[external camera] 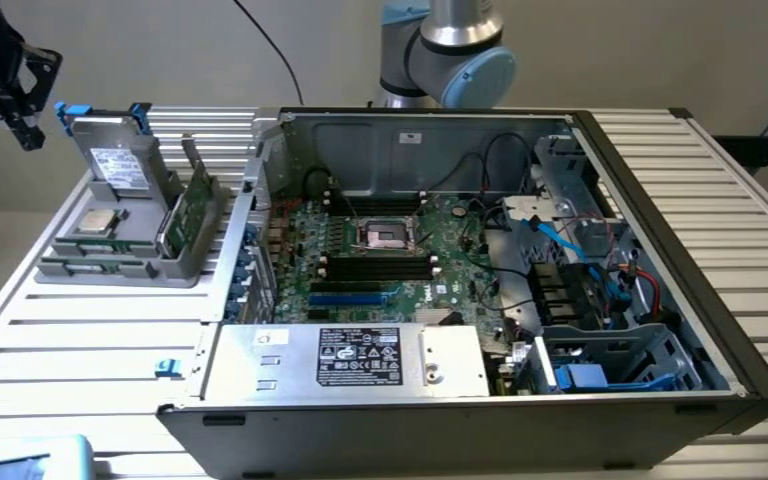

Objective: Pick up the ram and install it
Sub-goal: 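Pick up the ram and move it above insertion slot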

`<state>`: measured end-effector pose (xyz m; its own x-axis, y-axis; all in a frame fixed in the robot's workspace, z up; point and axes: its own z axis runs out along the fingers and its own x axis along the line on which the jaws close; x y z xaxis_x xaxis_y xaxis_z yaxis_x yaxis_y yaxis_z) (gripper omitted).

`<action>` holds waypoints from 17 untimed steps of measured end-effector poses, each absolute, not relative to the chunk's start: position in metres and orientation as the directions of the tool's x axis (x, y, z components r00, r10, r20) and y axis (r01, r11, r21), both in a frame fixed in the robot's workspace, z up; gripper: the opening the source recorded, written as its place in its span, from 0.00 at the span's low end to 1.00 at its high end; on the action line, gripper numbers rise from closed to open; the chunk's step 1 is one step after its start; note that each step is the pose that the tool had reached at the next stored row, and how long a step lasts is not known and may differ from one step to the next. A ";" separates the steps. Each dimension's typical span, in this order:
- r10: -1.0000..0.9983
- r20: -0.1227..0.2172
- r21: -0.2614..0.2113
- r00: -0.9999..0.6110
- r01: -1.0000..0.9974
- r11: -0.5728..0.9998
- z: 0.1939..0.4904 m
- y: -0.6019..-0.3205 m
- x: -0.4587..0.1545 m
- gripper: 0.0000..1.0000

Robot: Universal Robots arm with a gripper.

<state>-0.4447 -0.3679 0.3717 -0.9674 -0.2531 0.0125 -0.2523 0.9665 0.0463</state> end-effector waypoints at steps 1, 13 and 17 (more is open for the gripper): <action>-0.271 0.013 0.046 -0.962 -0.270 0.962 0.372 -0.368 -0.445 0.11; -0.473 0.012 0.046 -0.881 -0.472 0.880 0.371 -0.368 -0.445 0.11; -0.536 0.012 0.046 -0.844 -0.535 0.844 0.371 -0.368 -0.445 0.11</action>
<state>-0.4447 -0.3679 0.3710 -0.8442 -0.5359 0.0124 -0.5348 0.8437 0.0463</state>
